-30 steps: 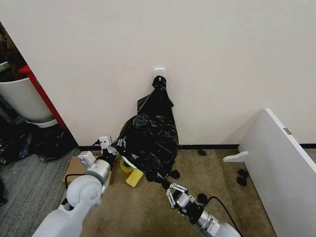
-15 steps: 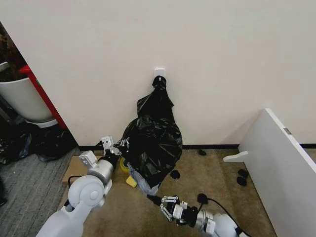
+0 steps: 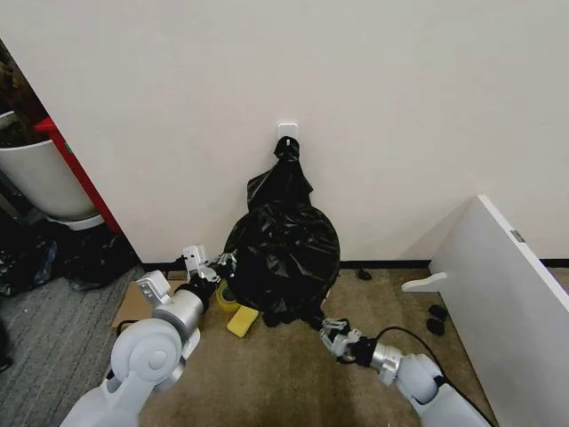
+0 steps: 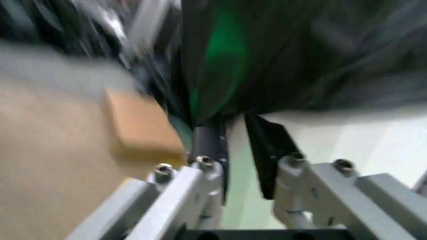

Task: Place the garbage bag over the trash bin.

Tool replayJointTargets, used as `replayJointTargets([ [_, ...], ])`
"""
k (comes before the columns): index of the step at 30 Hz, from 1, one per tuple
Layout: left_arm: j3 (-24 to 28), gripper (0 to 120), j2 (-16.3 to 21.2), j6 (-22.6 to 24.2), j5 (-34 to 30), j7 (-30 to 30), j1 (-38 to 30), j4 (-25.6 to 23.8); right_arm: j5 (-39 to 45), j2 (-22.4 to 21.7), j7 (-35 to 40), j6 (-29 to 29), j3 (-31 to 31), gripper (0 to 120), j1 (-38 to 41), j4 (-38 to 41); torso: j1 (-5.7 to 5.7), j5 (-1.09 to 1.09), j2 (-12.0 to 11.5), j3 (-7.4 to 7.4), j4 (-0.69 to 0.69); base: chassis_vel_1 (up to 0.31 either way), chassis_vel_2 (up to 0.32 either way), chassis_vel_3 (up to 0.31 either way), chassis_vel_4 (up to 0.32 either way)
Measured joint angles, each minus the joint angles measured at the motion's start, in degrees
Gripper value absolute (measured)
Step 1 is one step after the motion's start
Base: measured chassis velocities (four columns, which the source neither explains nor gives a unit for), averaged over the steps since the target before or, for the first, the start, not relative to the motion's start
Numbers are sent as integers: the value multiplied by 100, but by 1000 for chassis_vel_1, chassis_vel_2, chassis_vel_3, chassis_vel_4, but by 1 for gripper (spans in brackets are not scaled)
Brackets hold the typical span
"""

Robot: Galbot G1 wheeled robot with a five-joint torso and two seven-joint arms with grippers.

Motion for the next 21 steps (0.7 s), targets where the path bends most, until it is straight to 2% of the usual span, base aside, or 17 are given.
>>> replayJointTargets([
  [2,103,4,1,-126,263,72,-2,134,1021,-119,-1014,-15,22,21,-65,187,0,-1,0,0,0,0,0,0,0],
  [5,264,4,24,-354,659,200,11,350,2539,-405,-2759,-435,201,34,-182,574,0,0,0,0,0,0,0,0,0],
  [6,315,4,28,-410,740,219,17,403,2881,-522,-3012,-574,240,38,-243,748,0,-1,0,0,0,0,0,0,0],
  [7,315,4,28,-410,740,219,17,403,2881,-522,-3012,-574,240,38,-243,748,0,-1,0,0,0,0,0,0,0],
  [9,396,4,15,-522,893,276,18,507,3350,-730,-3225,-770,291,47,-363,1098,0,-3,0,0,-1,0,0,0,0],
  [13,408,4,-67,-587,950,297,16,555,3435,-922,-3551,-906,442,65,-374,1264,0,-2,0,0,1,0,0,0,0],
  [15,399,4,-81,-590,939,297,5,555,3336,-929,-3644,-905,481,68,-365,1169,0,-2,0,0,1,0,0,0,0],
  [21,234,3,-95,-594,712,278,-67,523,2100,-717,-4033,-557,881,90,-238,502,0,0,0,0,-1,0,0,0,0],
])
